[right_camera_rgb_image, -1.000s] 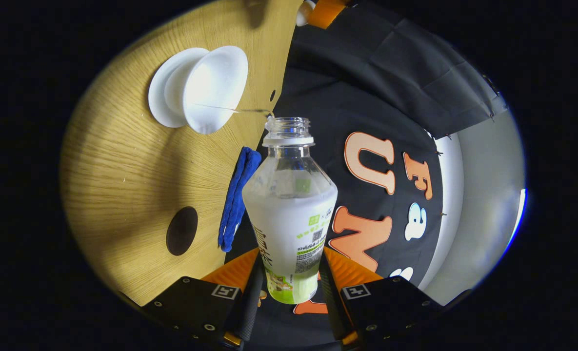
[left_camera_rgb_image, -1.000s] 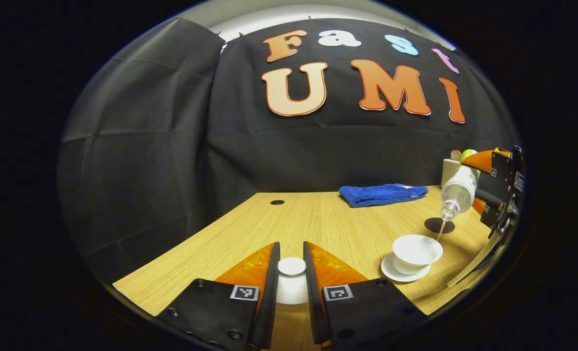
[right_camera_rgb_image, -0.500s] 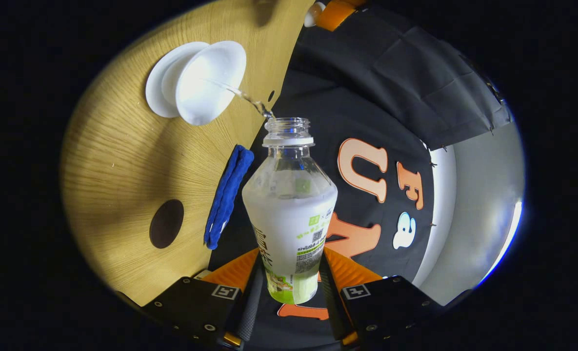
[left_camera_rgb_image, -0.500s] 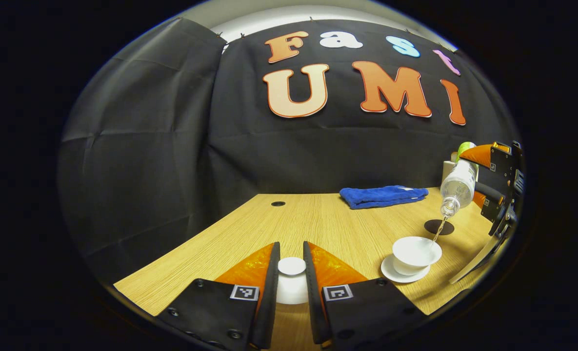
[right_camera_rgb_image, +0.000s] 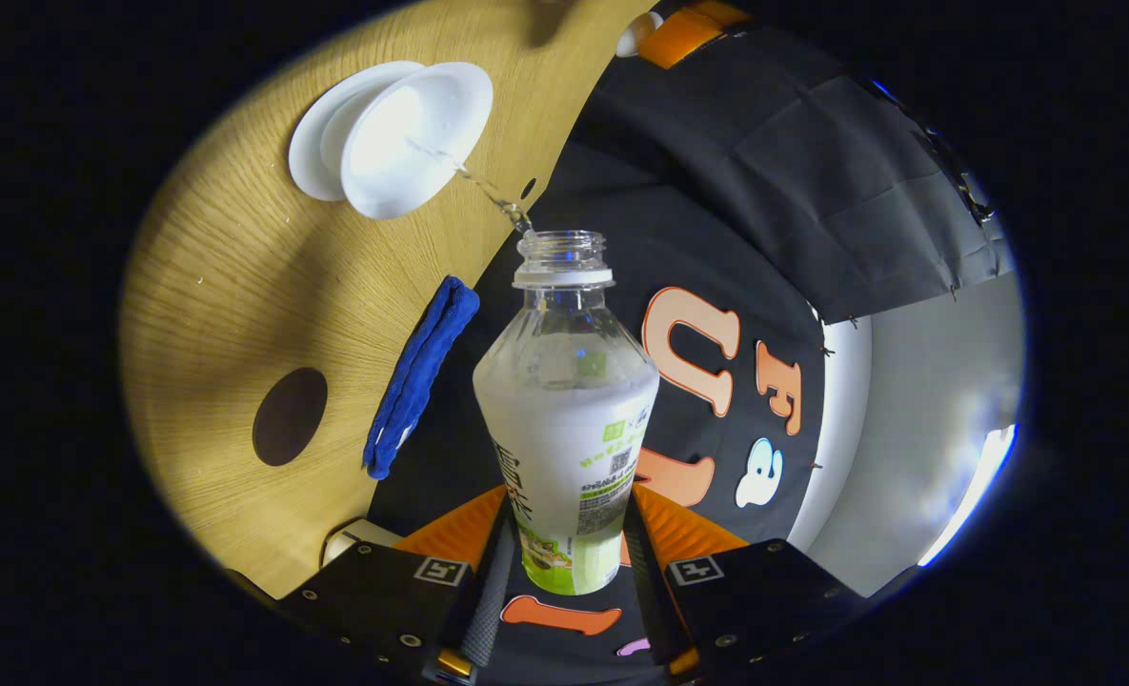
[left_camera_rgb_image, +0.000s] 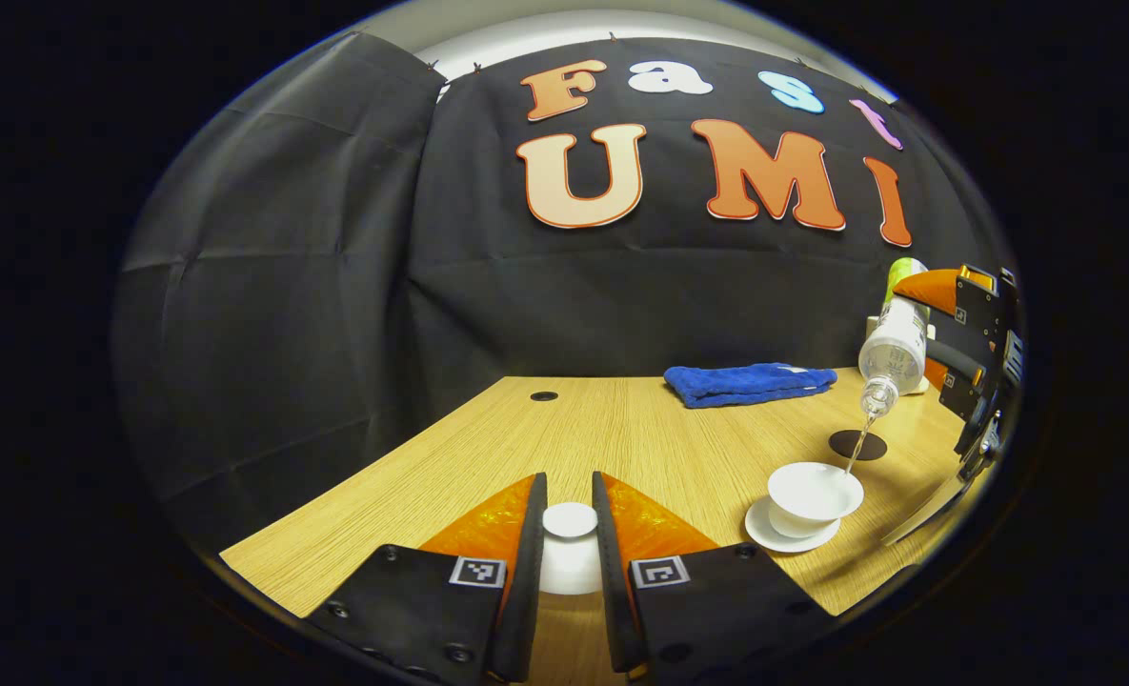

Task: Open the teacup lid with one hand, grasp the water bottle and pour water into the teacup with the other hand; after pouring, place the water bottle on the coaster and then close the teacup lid.

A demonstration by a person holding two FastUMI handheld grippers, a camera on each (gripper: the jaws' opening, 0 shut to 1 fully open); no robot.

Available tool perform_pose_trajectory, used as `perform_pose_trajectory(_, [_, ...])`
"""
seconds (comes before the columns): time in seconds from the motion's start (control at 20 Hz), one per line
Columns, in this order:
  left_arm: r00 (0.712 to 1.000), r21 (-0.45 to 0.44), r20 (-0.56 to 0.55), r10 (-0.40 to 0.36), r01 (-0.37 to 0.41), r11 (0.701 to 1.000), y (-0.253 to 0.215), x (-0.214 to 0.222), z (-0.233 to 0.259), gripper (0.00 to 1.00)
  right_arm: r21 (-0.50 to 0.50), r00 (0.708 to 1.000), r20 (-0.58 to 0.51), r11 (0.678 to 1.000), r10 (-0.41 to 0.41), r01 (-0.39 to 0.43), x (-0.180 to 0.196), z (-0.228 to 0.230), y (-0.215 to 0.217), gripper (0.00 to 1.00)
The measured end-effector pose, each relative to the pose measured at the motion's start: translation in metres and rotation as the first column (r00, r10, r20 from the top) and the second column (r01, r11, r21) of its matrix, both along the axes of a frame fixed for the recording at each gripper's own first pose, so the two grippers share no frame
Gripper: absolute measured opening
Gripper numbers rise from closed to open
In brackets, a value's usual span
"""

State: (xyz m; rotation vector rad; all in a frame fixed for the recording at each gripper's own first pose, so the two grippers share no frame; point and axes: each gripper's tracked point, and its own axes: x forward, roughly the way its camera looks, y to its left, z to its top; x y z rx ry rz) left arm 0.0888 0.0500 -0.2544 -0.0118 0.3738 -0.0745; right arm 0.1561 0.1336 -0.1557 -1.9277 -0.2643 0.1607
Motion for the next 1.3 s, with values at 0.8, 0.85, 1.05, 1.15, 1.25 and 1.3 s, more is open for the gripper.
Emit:
perform_pose_trajectory(0.8, [1.000,-0.008,0.010,0.019,-0.019,1.000,0.015,0.006,0.008,0.34,-0.103,0.995,0.055,0.992,0.085,-0.079,0.002,0.007,0.006,0.61])
perform_pose_trajectory(0.85, [1.000,-0.011,0.013,0.022,-0.022,1.000,0.017,0.007,0.009,0.34,-0.110,0.994,0.059,0.991,0.087,-0.080,0.002,0.007,0.006,0.61])
perform_pose_trajectory(1.05, [0.999,-0.008,0.022,0.027,-0.027,1.000,0.019,0.005,0.013,0.34,-0.134,0.991,0.081,0.987,0.104,-0.093,0.003,0.009,0.007,0.61])
perform_pose_trajectory(1.15, [0.999,-0.005,0.025,0.026,-0.026,1.000,0.021,0.005,0.016,0.34,-0.137,0.991,0.076,0.986,0.109,-0.098,0.003,0.008,0.007,0.61])
perform_pose_trajectory(1.25, [0.999,-0.005,0.019,0.026,-0.026,1.000,0.020,0.006,0.014,0.34,-0.143,0.989,0.092,0.984,0.117,-0.103,0.002,0.010,0.009,0.61])
perform_pose_trajectory(1.3, [0.999,-0.005,0.020,0.028,-0.028,1.000,0.022,0.005,0.014,0.34,-0.139,0.989,0.093,0.985,0.117,-0.103,0.002,0.008,0.008,0.61])
